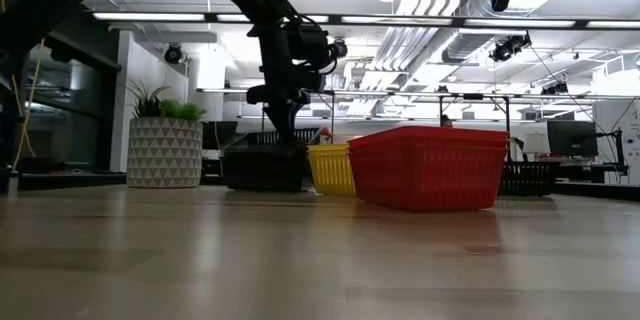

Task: Stack baskets by color
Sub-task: Stack the bottom black bin on the black bin

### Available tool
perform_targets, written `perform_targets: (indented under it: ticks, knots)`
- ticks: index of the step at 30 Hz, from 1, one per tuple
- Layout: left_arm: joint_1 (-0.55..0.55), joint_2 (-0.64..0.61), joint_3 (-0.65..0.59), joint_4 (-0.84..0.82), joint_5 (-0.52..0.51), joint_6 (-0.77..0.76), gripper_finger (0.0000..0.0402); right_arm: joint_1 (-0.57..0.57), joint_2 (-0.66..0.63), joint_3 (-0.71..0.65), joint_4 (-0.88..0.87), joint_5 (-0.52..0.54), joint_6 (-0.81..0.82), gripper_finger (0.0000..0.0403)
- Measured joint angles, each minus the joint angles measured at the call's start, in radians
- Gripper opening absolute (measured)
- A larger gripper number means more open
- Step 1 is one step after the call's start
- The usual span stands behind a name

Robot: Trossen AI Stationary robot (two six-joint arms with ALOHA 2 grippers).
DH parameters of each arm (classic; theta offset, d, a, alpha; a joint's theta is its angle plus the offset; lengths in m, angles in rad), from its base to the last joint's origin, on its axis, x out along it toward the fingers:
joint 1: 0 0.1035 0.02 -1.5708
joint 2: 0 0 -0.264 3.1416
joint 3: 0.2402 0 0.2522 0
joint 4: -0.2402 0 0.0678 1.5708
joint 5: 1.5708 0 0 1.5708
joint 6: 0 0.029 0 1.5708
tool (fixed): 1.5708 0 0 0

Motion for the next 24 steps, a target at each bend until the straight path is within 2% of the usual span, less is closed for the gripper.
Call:
perform_targets:
  ticks: [7,11,16,19,21,24]
  knots:
    - [-0.003,0.000,0.000,0.009,-0.002,0.000,0.0100,0.000,0.000,0.000,-0.001,0.000,0.000,0.0000]
    - [-0.007,-0.007,0.000,0.009,-0.048,-0.021,0.0153,0.000,0.000,0.000,-0.005,0.000,-0.005,0.0000]
    - [-0.009,-0.010,0.067,-0.018,-0.051,-0.065,0.0200,0.000,0.000,0.000,-0.005,0.002,-0.007,0.0000]
    - [-0.009,-0.013,0.131,-0.032,-0.014,-0.127,0.0206,0.000,0.000,0.000,-0.005,0.002,-0.008,0.0000]
    - [-0.008,-0.015,0.165,-0.033,0.050,-0.215,0.0195,0.000,0.000,0.000,-0.005,0.002,-0.012,0.0000]
    - [0.004,-0.052,0.166,-0.015,0.195,-0.354,0.0139,0.000,0.000,0.000,-0.005,0.003,-0.032,0.0000]
